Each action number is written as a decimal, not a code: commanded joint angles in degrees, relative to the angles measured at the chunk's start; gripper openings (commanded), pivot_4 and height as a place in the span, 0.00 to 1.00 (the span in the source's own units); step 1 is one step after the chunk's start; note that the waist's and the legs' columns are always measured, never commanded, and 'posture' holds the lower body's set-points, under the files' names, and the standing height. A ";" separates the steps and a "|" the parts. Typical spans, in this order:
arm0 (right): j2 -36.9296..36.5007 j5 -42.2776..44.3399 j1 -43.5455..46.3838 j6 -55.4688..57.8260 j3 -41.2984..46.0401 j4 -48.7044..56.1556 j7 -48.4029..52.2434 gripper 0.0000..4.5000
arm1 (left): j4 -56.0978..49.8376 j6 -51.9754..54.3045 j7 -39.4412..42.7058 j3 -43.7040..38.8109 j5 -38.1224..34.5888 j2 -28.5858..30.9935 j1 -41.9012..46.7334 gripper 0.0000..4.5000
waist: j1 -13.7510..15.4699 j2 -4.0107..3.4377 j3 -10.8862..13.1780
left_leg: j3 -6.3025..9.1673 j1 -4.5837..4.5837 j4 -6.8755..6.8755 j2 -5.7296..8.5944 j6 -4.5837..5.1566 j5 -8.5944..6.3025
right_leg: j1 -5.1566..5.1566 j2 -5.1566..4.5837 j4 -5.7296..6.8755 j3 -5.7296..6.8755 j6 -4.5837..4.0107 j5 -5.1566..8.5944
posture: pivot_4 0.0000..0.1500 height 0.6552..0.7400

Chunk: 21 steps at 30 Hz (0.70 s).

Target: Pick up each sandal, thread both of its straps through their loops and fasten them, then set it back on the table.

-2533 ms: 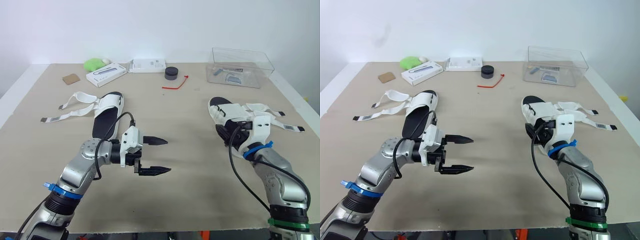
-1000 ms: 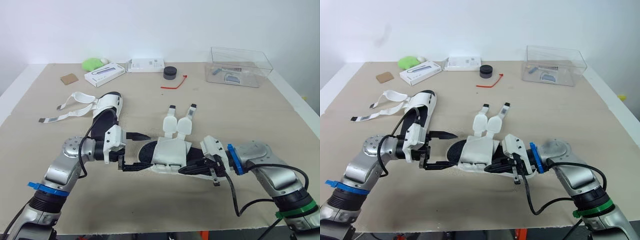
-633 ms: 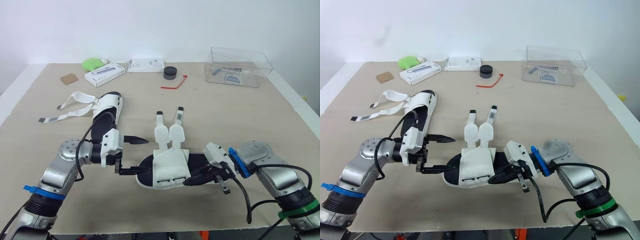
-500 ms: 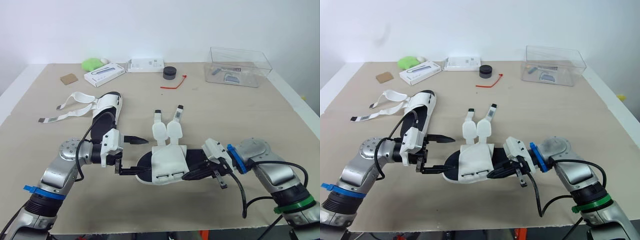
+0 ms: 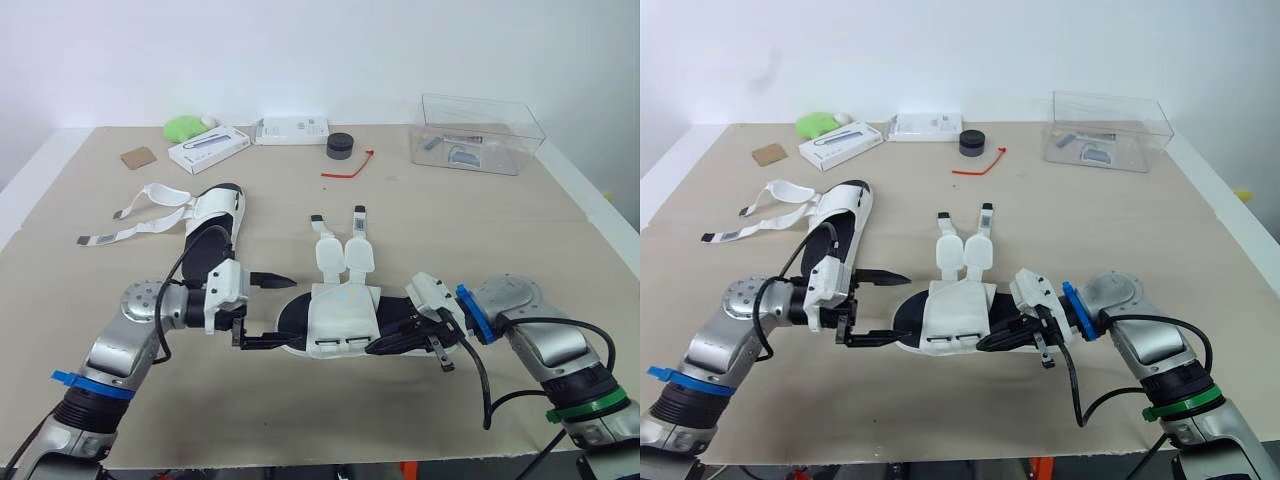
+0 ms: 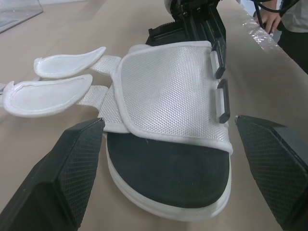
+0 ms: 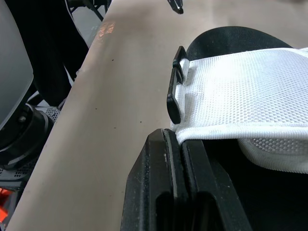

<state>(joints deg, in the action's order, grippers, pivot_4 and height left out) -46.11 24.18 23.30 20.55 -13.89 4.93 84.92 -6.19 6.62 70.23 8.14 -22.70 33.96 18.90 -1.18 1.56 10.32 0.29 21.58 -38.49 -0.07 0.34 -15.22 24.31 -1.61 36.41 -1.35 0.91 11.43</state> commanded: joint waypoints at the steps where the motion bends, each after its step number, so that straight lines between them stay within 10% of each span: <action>1: -4.18 2.39 -1.13 3.43 3.07 2.72 2.10 0.34 | -0.07 -0.08 -0.24 -0.44 -0.34 -0.64 1.72 1.00 | 0.15 0.00 0.00 | 0.00 0.01 0.00 0.01 0.00 0.00 | 0.00 -0.01 0.00 0.00 0.00 0.00 | 1.00 1.00; 7: -8.75 8.36 -6.29 9.38 8.35 8.00 1.51 0.96 | 1.27 -0.87 1.54 0.11 0.01 -0.65 2.49 1.00 | 0.13 0.01 0.00 | 0.01 0.03 -0.01 0.05 -0.01 -0.01 | -0.01 -0.05 -0.01 0.00 0.03 0.02 | 1.00 1.00; 10: -8.50 15.05 -6.88 17.05 13.71 8.92 -2.36 0.99 | 2.75 -2.45 2.98 1.34 1.13 -0.97 3.37 1.00 | 0.01 0.01 0.00 | 0.00 0.02 -0.01 0.04 -0.01 -0.01 | -0.01 -0.02 -0.01 0.00 0.03 0.01 | 1.00 1.00; 21: 4.09 23.58 13.63 47.63 24.44 -9.70 -35.72 1.00 | 12.97 -9.85 7.68 5.53 7.54 -1.73 9.45 0.02 | -0.13 0.07 0.02 | -0.26 -0.01 -0.11 -0.22 -0.02 0.08 | 0.01 0.30 -0.01 -0.16 -0.13 -0.31 | 1.00 1.00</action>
<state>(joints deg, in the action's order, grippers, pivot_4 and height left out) -43.46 47.15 34.18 64.65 8.02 -2.29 54.46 6.33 -1.20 77.15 13.65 -15.85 32.38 27.00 -1.31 1.63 10.33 -0.01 21.58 -38.58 -0.31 0.32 -15.13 24.35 -1.29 36.39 -1.54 0.77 11.11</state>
